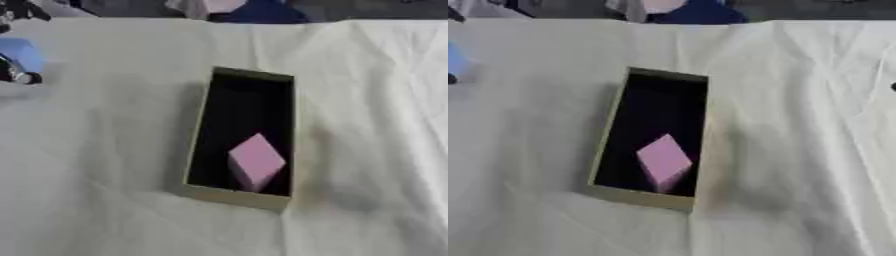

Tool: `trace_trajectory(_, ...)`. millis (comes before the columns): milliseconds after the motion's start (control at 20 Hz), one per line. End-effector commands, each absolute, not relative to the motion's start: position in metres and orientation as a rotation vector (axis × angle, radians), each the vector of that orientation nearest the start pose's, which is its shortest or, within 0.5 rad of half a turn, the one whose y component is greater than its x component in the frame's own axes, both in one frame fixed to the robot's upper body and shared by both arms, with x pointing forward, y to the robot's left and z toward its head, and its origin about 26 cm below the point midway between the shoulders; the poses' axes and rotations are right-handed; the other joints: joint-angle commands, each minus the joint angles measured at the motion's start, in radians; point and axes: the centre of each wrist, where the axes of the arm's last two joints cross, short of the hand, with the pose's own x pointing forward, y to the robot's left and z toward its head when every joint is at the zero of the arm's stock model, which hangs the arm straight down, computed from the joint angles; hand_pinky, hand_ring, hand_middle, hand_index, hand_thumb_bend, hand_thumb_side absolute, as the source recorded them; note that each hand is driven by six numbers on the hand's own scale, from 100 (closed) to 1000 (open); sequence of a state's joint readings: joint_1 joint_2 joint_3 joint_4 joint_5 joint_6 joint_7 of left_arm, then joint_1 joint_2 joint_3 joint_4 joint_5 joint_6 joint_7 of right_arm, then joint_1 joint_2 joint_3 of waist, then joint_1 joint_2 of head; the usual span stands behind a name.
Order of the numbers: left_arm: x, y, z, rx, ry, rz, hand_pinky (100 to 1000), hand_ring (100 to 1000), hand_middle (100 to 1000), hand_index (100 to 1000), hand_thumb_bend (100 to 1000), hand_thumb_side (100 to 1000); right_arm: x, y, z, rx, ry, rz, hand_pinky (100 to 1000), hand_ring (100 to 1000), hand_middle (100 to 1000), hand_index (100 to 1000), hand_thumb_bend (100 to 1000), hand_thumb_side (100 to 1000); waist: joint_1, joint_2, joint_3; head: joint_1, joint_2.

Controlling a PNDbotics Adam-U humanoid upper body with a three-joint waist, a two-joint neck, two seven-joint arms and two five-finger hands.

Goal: Pick up objects on the table and place them in the box.

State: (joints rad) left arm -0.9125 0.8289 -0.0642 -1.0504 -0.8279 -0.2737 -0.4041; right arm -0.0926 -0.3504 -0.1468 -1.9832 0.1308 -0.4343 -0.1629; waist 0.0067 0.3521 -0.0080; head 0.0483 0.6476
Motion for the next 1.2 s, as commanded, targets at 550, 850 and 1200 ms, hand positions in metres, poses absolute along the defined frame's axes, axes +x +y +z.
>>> trace_trajectory(550,0.418,0.461,0.324,1.308,-1.185,-1.316,875,913,910,943,643,100,0.275,-0.322,0.169,-0.527,-2.559,0.359,830,808,619,838,100,847,0.02,0.001,-0.023,0.022,-0.034)
trace_trajectory(850,0.416,0.472,0.321,1.312,-1.131,-1.269,874,912,914,946,611,100,0.275,-0.321,0.17,-0.528,-2.565,0.373,830,808,619,837,100,849,0.028,0.013,-0.037,0.027,-0.041)
trace_trajectory(1200,0.413,0.483,0.319,1.352,-1.108,-1.203,868,908,910,941,564,100,0.276,-0.32,0.172,-0.527,-2.574,0.387,829,808,618,837,100,852,0.036,0.029,-0.055,0.037,-0.055)
